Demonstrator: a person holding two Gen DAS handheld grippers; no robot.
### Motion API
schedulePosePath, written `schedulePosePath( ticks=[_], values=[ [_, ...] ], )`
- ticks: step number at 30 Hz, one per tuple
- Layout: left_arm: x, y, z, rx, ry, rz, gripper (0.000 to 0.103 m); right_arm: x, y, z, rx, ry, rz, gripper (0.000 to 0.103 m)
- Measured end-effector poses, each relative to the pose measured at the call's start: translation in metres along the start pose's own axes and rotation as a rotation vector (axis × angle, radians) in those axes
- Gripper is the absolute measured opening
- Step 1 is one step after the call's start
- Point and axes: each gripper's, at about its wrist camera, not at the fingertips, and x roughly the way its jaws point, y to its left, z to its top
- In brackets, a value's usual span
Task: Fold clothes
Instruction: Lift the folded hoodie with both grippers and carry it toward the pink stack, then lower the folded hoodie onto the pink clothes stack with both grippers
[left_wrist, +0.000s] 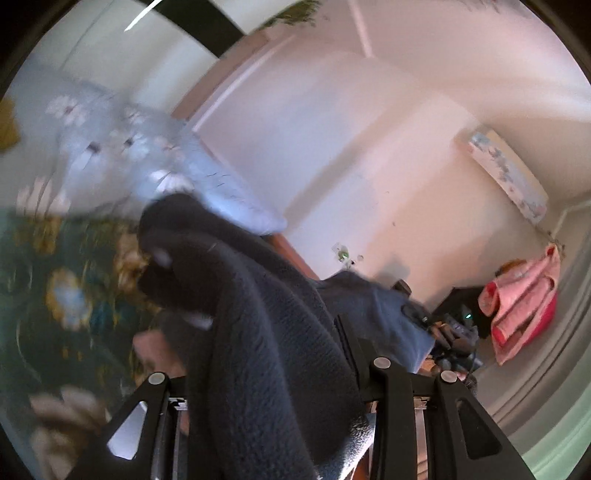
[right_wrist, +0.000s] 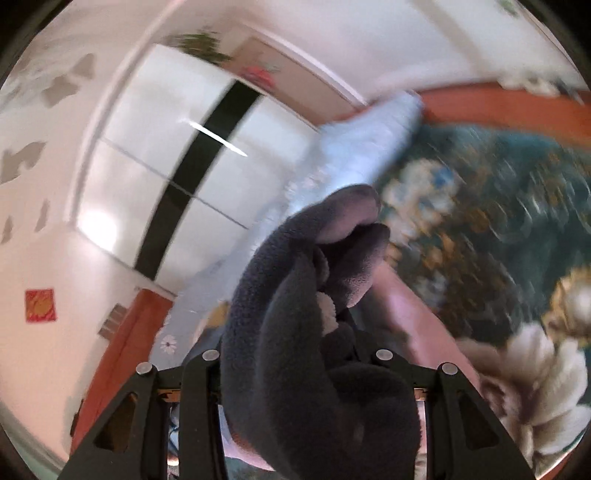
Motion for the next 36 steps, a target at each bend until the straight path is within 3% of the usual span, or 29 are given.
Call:
schedulePosePath(
  ticks=[2, 5, 12, 21, 23, 26, 29, 33, 36],
  values=[
    [-0.006, 0.01, -0.021, -0.022, -0.033, -0.012, 0.038, 0.005, -0.024, -0.005, 0.051, 0.003, 0.016, 0.044],
    [-0.001, 0.022, -0.041, -0.079, -0.019, -0.017, 0.04, 0.01, -0.043, -0.012, 0.087, -0.002, 0.018, 0.045],
    [0.0, 0.022, -0.042, -0.08, 0.01, -0.002, 0.044, 0.019, -0.073, -0.028, 0.195, 0.013, 0.025, 0.047],
    [-0.019, 0.033, -0.028, -0.183, 0.04, -0.025, 0.056, 0.02, -0.065, -0.029, 0.207, -0.016, 0.001, 0.05],
    [-0.013, 0.033, -0.027, -0.185, 0.073, 0.014, 0.056, 0.019, -0.061, -0.03, 0.212, -0.026, -0.009, 0.05],
    [-0.006, 0.037, -0.031, -0.226, 0.087, 0.009, 0.058, 0.015, -0.045, -0.025, 0.19, -0.038, -0.05, 0.049],
    [-0.003, 0.044, -0.038, -0.289, 0.08, -0.032, 0.059, 0.012, -0.02, -0.011, 0.13, -0.037, -0.095, 0.047],
    [-0.013, 0.04, -0.045, -0.259, 0.016, -0.009, 0.057, 0.009, 0.025, 0.011, -0.028, -0.037, -0.09, 0.047],
    [-0.013, 0.039, -0.048, -0.262, 0.013, -0.015, 0.057, 0.016, 0.016, 0.012, -0.055, -0.031, -0.096, 0.047]
  ],
)
